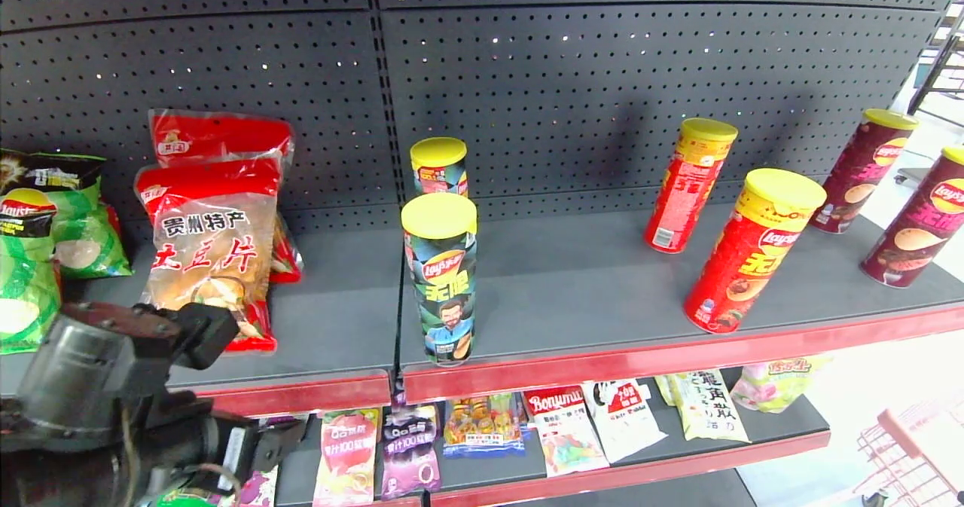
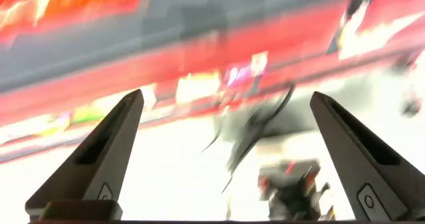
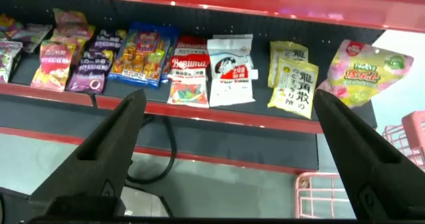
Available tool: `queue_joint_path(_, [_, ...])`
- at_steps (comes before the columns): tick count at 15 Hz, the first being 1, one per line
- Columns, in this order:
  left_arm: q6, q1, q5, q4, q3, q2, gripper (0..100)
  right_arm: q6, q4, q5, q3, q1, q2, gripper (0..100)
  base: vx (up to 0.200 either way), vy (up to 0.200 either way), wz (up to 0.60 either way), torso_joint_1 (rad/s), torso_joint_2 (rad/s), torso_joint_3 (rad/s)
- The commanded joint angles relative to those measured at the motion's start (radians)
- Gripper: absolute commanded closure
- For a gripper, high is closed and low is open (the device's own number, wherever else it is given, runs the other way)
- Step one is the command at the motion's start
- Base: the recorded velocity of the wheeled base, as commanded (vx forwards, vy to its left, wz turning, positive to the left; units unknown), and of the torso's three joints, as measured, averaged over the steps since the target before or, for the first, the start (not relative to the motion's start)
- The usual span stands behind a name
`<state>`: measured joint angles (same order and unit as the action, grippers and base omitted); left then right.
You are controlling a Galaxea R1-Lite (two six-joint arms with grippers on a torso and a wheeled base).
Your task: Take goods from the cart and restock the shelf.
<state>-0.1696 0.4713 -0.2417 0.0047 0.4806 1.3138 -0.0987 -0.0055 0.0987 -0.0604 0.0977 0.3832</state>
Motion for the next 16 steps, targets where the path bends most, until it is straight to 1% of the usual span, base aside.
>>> queue_joint_path(1, [0.041, -0.002, -0.004, 0.093, -0.010, -0.199, 0, 0.001, -0.001, -0.004, 0.004, -0.001, 0.016, 0, 0.000, 0.000, 0.00, 0.000, 0.00, 0.000])
queue_joint_path(2, [0.042, -0.002, -0.013, 0.112, -0.010, -0.226, 0, 0.002, 0.001, -0.014, 0.001, -0.004, 0.019, 0, 0.000, 0.000, 0.00, 0.000, 0.00, 0.000])
queue_joint_path(3, [0.056, -0.002, -0.036, 0.166, 0.003, -0.271, 0, 0.002, 0.001, -0.031, -0.001, -0.018, 0.031, 0, 0.000, 0.000, 0.00, 0.000, 0.00, 0.000])
queue_joint_path(4, [0.094, -0.002, -0.050, 0.337, 0.059, -0.370, 0, 0.001, 0.001, -0.085, -0.010, -0.036, 0.051, 0, 0.000, 0.000, 0.00, 0.000, 0.00, 0.000])
queue_joint_path(5, [0.114, -0.003, -0.050, 0.549, 0.134, -0.464, 0, 0.001, 0.001, -0.117, -0.029, -0.038, 0.068, 0, 0.000, 0.000, 0.00, 0.000, 0.00, 0.000])
queue_joint_path(6, [0.124, -0.002, -0.048, 0.692, 0.187, -0.524, 0, -0.001, -0.001, -0.123, -0.045, -0.038, 0.071, 0, 0.000, 0.000, 0.00, 0.000, 0.00, 0.000])
queue_joint_path(7, [0.125, -0.002, -0.045, 0.827, 0.217, -0.631, 0, -0.001, 0.001, -0.131, -0.073, -0.039, 0.075, 0, 0.000, 0.000, 0.00, 0.000, 0.00, 0.000])
queue_joint_path(9, [0.127, -0.003, -0.056, 0.793, 0.157, -0.763, 0, -0.012, 0.016, -0.188, -0.093, -0.053, 0.088, 0, 0.000, 0.000, 0.00, 0.000, 0.00, 0.000])
queue_joint_path(10, [0.143, -0.013, -0.071, 0.798, 0.139, -0.867, 0, -0.018, 0.019, -0.231, -0.107, -0.056, 0.109, 0, 0.000, 0.000, 0.00, 0.000, 0.00, 0.000])
queue_joint_path(11, [0.150, -0.022, -0.082, 0.813, 0.136, -0.901, 0, -0.018, 0.019, -0.229, -0.111, -0.055, 0.114, 0, 0.000, 0.000, 0.00, 0.000, 0.00, 0.000])
queue_joint_path(12, [0.154, -0.046, -0.096, 0.860, 0.134, -0.961, 0, -0.015, 0.018, -0.231, -0.113, -0.056, 0.114, 0, 0.000, 0.000, 0.00, 0.000, 0.00, 0.000])
queue_joint_path(13, [0.154, -0.057, -0.091, 0.871, 0.125, -1.004, 0, -0.016, 0.019, -0.237, -0.105, -0.061, 0.114, 0, 0.000, 0.000, 0.00, 0.000, 0.00, 0.000])
queue_joint_path(15, [0.157, -0.052, -0.090, 0.847, 0.076, -1.082, 0, -0.018, 0.019, -0.240, -0.099, -0.061, 0.105, 0, 0.000, 0.000, 0.00, 0.000, 0.00, 0.000])
queue_joint_path(16, [0.167, -0.049, -0.088, 0.837, 0.061, -1.104, 0, -0.016, 0.021, -0.246, -0.099, -0.062, 0.102, 0, 0.000, 0.000, 0.00, 0.000, 0.00, 0.000])
